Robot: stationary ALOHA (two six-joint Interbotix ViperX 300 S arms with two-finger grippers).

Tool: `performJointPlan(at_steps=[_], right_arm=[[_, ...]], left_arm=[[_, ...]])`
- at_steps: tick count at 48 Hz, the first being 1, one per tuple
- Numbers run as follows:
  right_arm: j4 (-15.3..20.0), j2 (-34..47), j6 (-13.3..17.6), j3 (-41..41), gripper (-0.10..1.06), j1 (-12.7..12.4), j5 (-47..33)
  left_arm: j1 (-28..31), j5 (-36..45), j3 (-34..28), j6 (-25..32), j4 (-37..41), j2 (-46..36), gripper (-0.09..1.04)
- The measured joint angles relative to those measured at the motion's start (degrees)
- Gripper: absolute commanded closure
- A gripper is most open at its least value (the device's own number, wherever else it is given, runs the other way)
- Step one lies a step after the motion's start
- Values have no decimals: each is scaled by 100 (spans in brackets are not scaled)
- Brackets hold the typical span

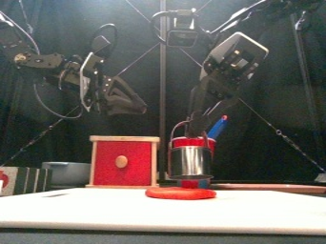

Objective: Get the cutter from the drawer then cut the dough then place the extra dough in the bowl
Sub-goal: Cut the dough

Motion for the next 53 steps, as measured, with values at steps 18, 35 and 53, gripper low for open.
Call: performJointPlan(at_steps=[18,35,53], right_arm=[[-237,141,325,-62,45,97,123],[-229,149,325,-79,45,158,114],[-246,246,325,-97,45,149,0]], left_arm=[[0,0,62,0,0,0,36],[-9,0,62,0,0,0,36],[-9,0,62,-18,-9,0,36]])
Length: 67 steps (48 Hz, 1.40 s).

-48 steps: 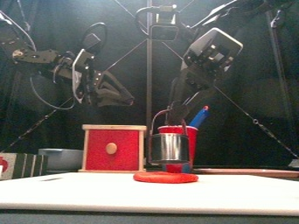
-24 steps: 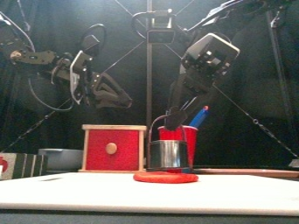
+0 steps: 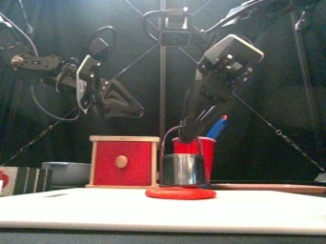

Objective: Get the cutter from the drawer then cut the dough then place the extra dough in the bowl
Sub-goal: Cut the dough

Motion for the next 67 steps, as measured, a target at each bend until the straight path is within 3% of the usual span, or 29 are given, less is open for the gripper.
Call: performJointPlan(at_steps=[23,40,54,60,67], right_arm=[[0,70,9,-9,45,-9,-79],[18,62,0,123,18,-9,-202],[-97,-422,-9,554,16,-35,-624],[-114,-905,-9,1046,16,-220,-1512],[-97,-1433,-70,1802,16,-870,-3094]], left_arm=[[0,18,0,0,-26,0,36],[-44,9,0,9,-35,0,35],[-316,-79,0,0,-44,9,25],[-589,-105,-9,-9,-193,123,14],[-1028,-334,-132,18,-721,422,7]])
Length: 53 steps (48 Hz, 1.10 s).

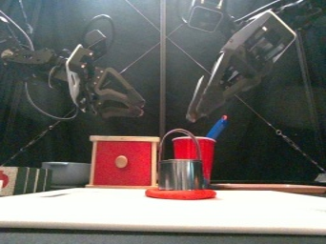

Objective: Get the cutter from the drawer then cut the dough then place the extra dough in the bowl
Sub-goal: Cut the dough

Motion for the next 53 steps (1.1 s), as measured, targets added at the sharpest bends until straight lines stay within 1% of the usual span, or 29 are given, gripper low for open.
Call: performJointPlan(at_steps=[6,11,15,18,23,27,30,32,36,41,47,53], right_arm=[[70,-88,-44,510,16,-554,-1450],[70,0,-158,835,16,-914,-2566],[-9,193,-457,1072,16,-1151,-3384],[-53,352,-773,1204,16,-1266,-3876],[44,624,-1327,1318,16,-1266,-4210],[396,861,-1600,1318,16,-1187,-4324],[703,1002,-1811,1310,16,-1028,-4377],[914,1090,-1881,1301,16,-932,-4395],[1204,1222,-1951,1283,16,-694,-4403],[1362,1310,-1960,1283,16,-448,-4456],[1450,1371,-2013,1283,16,-299,-4500],[1512,1433,-2021,1230,16,-281,-4535]], left_arm=[[-413,-554,-185,149,-378,422,7],[-729,-1046,-343,396,-765,800,6],[-976,-1397,-492,650,-1204,1081,6],[-1169,-1582,-642,835,-1556,1292,6],[-1406,-1670,-853,1055,-1881,1450,6],[-1503,-1670,-923,1072,-1978,1503,6],[-1521,-1661,-940,1063,-2039,1529,6],[-1521,-1652,-932,1063,-2065,1556,6],[-1521,-1591,-949,1063,-2145,1617,6],[-1521,-1468,-967,1063,-2188,1749,6],[-1503,-1389,-1063,1072,-2206,1898,6],[-1503,-1248,-1169,1107,-2215,1942,6]])
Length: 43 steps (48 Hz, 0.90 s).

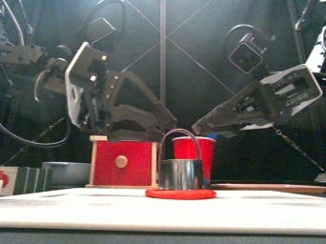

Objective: Get the cutter from the drawer then cut the dough then place the extra dough in the bowl
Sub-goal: Cut the dough

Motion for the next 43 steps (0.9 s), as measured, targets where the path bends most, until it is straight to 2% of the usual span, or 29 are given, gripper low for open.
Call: performJointPlan(at_steps=[10,26,43], right_arm=[[158,123,-360,-88,16,-9,0],[185,650,-431,-352,16,0,0],[237,668,-387,-378,16,0,0]], left_arm=[[70,176,-26,-9,0,9,6],[229,308,-18,0,-70,18,8],[360,642,-26,9,70,26,8]])
